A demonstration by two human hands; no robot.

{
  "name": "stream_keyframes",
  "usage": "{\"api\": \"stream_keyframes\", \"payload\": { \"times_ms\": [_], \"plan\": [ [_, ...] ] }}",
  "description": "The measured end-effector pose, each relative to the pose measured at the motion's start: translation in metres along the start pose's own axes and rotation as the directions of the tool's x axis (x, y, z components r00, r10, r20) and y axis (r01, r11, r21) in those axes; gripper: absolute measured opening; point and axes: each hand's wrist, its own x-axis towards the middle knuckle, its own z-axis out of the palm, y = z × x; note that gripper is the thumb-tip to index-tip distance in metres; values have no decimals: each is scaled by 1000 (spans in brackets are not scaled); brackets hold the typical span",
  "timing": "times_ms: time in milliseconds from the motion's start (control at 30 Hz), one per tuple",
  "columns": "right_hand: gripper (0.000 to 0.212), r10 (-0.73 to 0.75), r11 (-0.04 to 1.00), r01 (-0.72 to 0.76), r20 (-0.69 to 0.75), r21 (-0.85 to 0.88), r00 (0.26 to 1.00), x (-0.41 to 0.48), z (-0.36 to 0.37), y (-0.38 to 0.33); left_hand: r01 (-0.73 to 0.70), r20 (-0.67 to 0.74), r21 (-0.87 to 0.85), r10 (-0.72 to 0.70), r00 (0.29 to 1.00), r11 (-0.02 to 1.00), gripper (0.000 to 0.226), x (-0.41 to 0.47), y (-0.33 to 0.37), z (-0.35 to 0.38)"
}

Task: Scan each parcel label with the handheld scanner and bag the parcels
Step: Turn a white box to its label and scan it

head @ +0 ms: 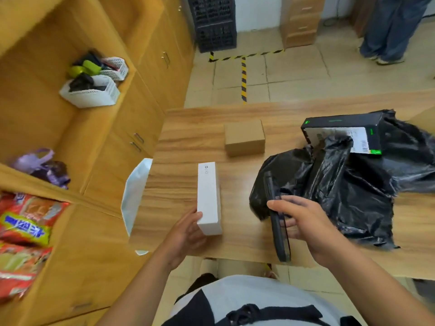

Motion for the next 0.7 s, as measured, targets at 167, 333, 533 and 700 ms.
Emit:
{"api": "stream_keyframes", "payload": {
  "times_ms": [167,333,533,700],
  "plan": [
    [26,-3,997,9,72,-75,997,-2,11,1,-30,-93,-7,30,995,1000,43,-6,-19,-7],
    [14,-13,997,20,95,-75,995,-5,11,4,-21,-192,86,38,981,996,40,-4,-23,-10],
    [10,-20,999,24,69,-47,997,-9,7,8,-41,-415,351,195,889,935,56,9,1,2],
    [24,-16,999,18,50,-44,999,-12,7,12,7,-414,636,333,847,772,59,24,26,11]
  ]
}}
